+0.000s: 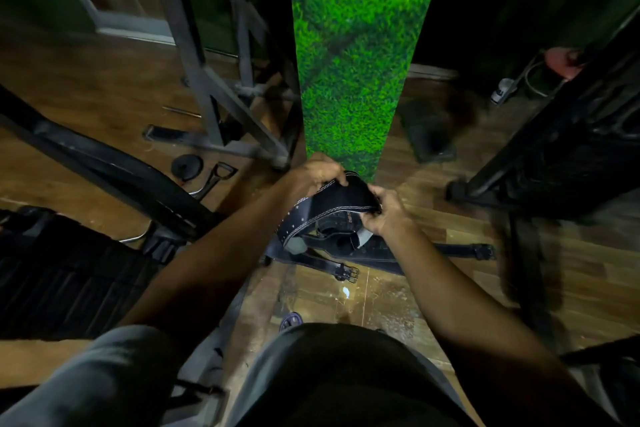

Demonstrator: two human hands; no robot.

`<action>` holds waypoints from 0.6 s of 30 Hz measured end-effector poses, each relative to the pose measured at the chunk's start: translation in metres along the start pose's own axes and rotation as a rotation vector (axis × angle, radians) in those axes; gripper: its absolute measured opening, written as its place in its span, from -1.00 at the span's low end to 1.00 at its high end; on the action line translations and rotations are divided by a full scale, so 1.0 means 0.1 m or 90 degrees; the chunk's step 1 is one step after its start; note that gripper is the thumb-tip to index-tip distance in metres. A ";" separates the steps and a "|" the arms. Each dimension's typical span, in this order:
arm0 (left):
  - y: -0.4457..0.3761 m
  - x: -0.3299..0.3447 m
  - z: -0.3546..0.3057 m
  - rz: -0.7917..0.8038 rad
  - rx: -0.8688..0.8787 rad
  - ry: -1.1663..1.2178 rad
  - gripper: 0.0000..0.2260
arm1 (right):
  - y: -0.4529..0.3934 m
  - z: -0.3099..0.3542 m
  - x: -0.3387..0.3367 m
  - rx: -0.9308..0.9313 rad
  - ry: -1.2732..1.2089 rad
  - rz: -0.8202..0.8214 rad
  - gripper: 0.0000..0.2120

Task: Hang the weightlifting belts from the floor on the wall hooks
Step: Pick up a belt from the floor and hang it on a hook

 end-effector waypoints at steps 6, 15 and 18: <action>0.23 -0.03 -0.10 0.012 -0.176 0.124 -0.72 | 0.12 0.13 0.12 -0.050 0.070 0.026 -0.80; 0.20 -0.01 -0.03 0.115 -0.274 0.331 -0.72 | 0.32 0.22 -0.01 -0.092 0.293 0.136 -0.96; 0.16 0.01 0.07 0.112 -0.252 0.376 -0.87 | 0.34 0.24 -0.03 -0.115 0.329 0.148 -0.81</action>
Point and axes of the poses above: each hand's wrist, its own y-axis away from the middle knuckle, its own x-axis out of the palm, z = x × y, the point moved 1 cm from there along -y, towards the middle knuckle, and after that the axes turned 15 degrees about -z, right-handed, at the moved point
